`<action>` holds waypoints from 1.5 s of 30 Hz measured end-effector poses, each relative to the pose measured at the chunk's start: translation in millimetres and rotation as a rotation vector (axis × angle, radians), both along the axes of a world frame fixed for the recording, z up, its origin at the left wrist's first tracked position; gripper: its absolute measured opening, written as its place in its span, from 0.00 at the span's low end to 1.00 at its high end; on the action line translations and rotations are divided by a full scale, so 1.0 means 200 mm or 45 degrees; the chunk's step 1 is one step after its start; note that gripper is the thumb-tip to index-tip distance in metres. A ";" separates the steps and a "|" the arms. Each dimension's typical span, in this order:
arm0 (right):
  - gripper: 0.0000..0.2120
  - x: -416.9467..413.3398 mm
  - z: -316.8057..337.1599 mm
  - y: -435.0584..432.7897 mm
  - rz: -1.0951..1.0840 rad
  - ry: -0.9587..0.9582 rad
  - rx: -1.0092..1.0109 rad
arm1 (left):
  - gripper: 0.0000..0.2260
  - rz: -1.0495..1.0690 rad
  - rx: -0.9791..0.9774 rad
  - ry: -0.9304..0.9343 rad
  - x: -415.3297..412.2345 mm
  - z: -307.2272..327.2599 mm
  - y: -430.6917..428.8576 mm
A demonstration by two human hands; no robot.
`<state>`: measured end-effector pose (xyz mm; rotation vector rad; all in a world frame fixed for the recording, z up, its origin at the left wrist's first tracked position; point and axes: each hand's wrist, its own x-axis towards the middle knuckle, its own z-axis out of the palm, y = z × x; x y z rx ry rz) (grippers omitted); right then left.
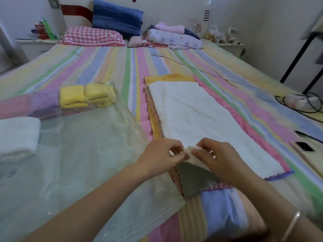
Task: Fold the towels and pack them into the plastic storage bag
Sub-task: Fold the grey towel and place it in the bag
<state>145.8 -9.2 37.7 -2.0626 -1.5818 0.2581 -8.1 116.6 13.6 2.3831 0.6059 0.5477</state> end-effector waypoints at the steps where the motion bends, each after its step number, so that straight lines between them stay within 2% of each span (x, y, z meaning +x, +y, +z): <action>1: 0.08 0.00 0.00 0.00 -0.011 -0.030 -0.045 | 0.07 0.036 -0.011 -0.034 0.00 0.01 0.00; 4: 0.18 0.04 -0.05 -0.05 0.003 -0.334 -0.131 | 0.07 0.104 -0.126 -0.146 -0.02 0.03 -0.01; 6: 0.17 0.11 -0.08 -0.09 -0.061 -0.465 -0.057 | 0.06 0.147 -0.202 -0.235 -0.03 0.04 -0.02; 8: 0.17 0.20 -0.10 -0.13 -0.237 -0.474 -0.054 | 0.06 0.212 -0.283 -0.348 -0.04 0.04 -0.01; 10: 0.19 0.26 -0.11 -0.15 -0.380 -0.414 -0.053 | 0.12 0.260 -0.342 -0.472 -0.05 0.05 -0.01; 13: 0.23 0.35 -0.12 -0.17 -0.453 -0.288 0.115 | 0.11 0.328 -0.423 -0.660 -0.05 0.11 -0.01; 16: 0.20 0.41 -0.08 -0.17 -0.467 0.041 0.390 | 0.04 0.451 -0.508 -0.819 -0.07 0.16 0.04; 19: 0.17 0.39 0.02 -0.16 -0.402 0.359 0.578 | 0.06 0.477 -0.558 -0.906 -0.09 0.20 0.06; 21: 0.17 0.36 0.08 -0.18 -0.341 0.460 0.622 | 0.05 0.501 -0.559 -0.906 -0.12 0.24 0.04; 24: 0.14 0.34 0.19 -0.24 -0.200 0.381 0.579 | 0.07 0.528 -0.452 -0.866 -0.18 0.28 0.01; 28: 0.15 0.32 0.31 -0.37 -0.136 0.187 0.304 | 0.06 0.530 -0.095 -0.618 -0.30 0.32 -0.07; 30: 0.12 0.29 0.36 -0.44 -0.130 0.216 0.170 | 0.06 0.526 -0.047 -0.463 -0.36 0.32 -0.13; 33: 0.07 0.27 0.38 -0.52 -0.017 0.429 -0.250 | 0.06 0.451 -0.342 -0.230 -0.42 0.35 -0.25; 35: 0.04 0.27 0.38 -0.54 0.039 0.509 -0.522 | 0.08 0.492 -0.549 -0.106 -0.44 0.37 -0.29; 37: 0.07 0.29 0.37 -0.53 0.030 0.544 -0.638 | 0.09 0.576 -0.646 -0.064 -0.46 0.38 -0.28; 41: 0.09 0.37 0.33 -0.40 -0.101 0.740 -0.466 | 0.08 0.615 -0.668 -0.150 -0.39 0.36 -0.16; 45: 0.09 0.57 0.25 -0.14 -0.322 0.741 -0.237 | 0.07 0.700 -0.557 -0.296 -0.17 0.30 0.10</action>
